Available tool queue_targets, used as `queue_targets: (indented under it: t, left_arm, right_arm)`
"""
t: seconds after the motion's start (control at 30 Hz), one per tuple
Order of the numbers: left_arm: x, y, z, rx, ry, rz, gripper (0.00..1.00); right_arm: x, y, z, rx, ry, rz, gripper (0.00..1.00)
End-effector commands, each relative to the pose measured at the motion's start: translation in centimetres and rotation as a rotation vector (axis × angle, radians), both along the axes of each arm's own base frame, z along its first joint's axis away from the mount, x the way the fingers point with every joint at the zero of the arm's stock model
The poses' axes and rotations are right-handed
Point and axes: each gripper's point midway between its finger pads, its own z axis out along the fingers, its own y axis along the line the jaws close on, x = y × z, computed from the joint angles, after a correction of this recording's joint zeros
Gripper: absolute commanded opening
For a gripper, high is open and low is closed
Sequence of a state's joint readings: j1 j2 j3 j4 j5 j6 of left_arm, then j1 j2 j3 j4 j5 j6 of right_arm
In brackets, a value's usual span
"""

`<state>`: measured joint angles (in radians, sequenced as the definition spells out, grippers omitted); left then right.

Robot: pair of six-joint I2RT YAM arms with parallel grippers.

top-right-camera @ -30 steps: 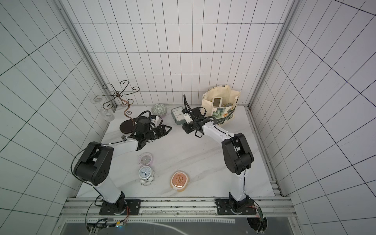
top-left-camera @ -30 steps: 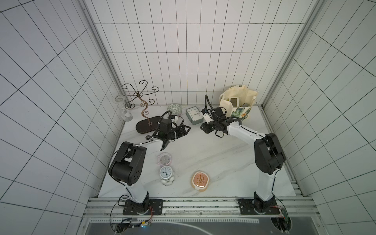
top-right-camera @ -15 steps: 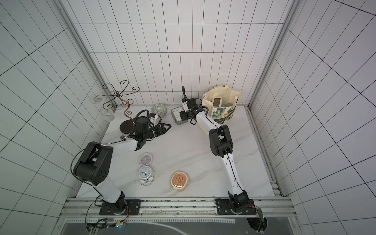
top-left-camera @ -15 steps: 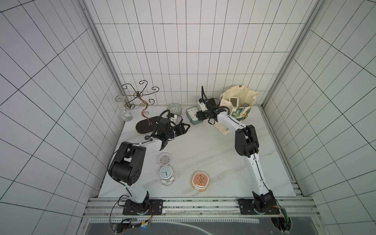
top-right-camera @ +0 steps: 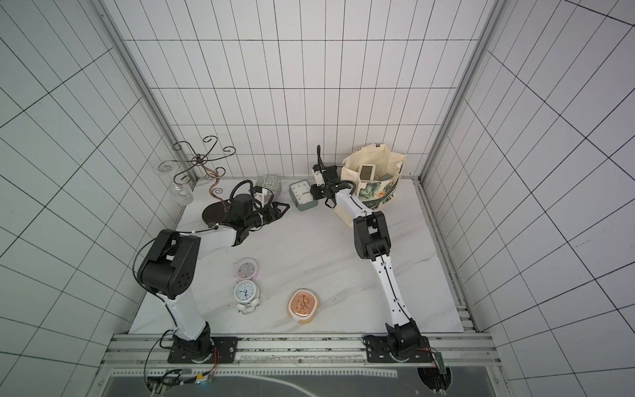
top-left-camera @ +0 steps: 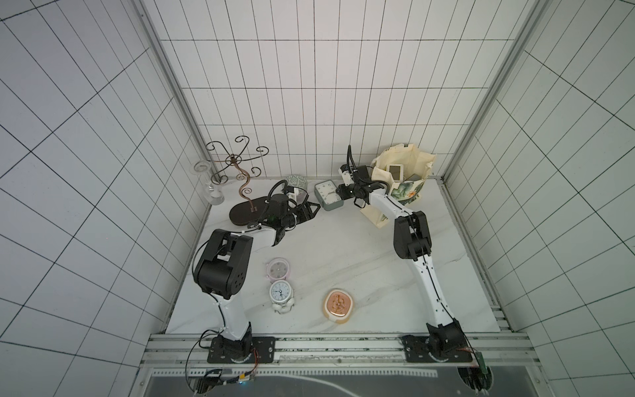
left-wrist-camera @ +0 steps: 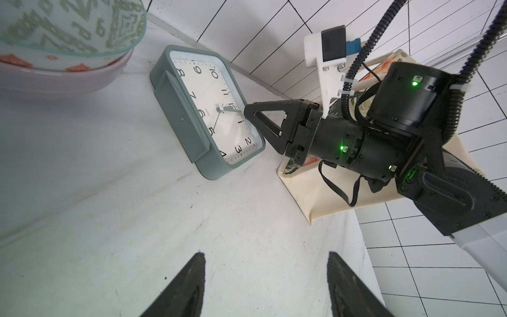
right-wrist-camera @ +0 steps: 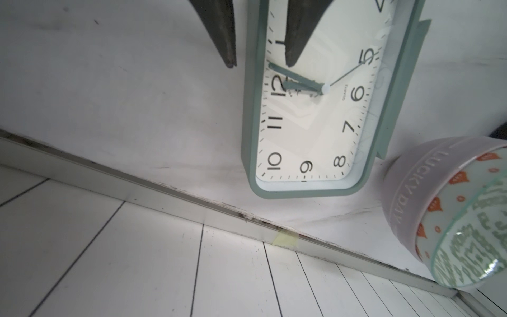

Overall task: Put the alarm clock into the canvas bag
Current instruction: Move the alarm to the center of the board.

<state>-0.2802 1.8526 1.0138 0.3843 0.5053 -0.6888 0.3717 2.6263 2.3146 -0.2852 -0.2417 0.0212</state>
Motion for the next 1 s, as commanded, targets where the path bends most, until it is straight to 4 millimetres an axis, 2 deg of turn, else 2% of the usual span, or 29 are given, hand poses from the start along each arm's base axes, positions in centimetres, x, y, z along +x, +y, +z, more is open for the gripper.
queue_targets:
  t: [0.0,0.17,0.3,0.47,0.63,0.8,0.97]
  left_arm:
    - [1.1,0.1,0.4,-0.003,-0.022,0.009,0.68]
    - [4.4,1.1,0.0,0.051,-0.027,0.049,0.68]
    - [5.0,1.8,-0.8,0.068,-0.001,0.077,0.68]
    - [4.5,3.0,-2.7,0.139,0.053,0.113,0.68]
    - [3.5,3.4,-3.6,0.16,0.076,0.115,0.68]
    - [2.7,3.5,-4.7,0.168,0.101,0.108,0.68]
    - [0.2,4.0,-5.6,0.189,0.169,0.114,0.68]
  right_arm:
    - [0.7,1.4,2.0,0.065,-0.038,0.05,0.26]
    - [-0.7,2.3,-0.2,0.09,0.038,0.093,0.13]
    - [-3.4,2.8,-2.9,0.006,0.091,0.143,0.12]
    - [-6.6,3.6,-5.6,-0.063,0.137,0.23,0.09]
    - [-10.5,2.9,-8.0,-0.156,0.18,0.293,0.08]
    - [-14.5,2.1,-8.4,-0.178,0.213,0.339,0.08]
    - [-18.9,1.9,-8.6,-0.185,0.268,0.379,0.08]
